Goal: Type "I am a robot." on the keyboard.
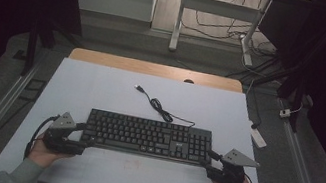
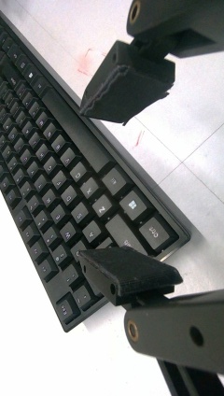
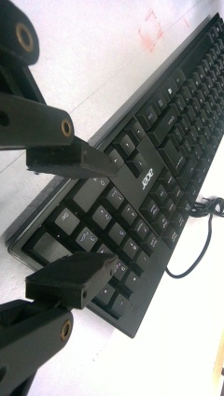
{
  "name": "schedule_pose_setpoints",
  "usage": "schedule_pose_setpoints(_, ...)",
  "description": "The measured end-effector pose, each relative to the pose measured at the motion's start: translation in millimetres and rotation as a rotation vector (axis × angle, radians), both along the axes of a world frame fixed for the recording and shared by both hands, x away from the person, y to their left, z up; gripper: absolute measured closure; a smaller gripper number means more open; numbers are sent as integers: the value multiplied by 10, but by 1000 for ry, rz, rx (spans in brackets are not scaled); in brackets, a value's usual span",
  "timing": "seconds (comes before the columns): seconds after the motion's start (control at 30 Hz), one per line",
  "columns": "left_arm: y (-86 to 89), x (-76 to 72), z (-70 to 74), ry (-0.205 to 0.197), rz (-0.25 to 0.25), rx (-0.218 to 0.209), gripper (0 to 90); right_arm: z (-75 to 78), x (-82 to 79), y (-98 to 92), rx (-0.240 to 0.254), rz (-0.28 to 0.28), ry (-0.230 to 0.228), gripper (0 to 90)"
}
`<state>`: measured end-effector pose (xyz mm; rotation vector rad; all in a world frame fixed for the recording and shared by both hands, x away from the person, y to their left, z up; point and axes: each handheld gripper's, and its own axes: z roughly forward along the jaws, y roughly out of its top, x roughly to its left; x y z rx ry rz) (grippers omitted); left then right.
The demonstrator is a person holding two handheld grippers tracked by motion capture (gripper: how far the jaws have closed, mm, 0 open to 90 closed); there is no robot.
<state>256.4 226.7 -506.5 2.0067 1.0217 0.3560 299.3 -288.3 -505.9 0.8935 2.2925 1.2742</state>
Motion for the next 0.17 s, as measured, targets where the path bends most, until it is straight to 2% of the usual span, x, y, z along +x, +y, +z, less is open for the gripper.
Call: schedule_pose_setpoints(0.17, 7, 3, 6, -6, 2, 0, 269, 5, -2, -2, 2, 1, -3, 511)
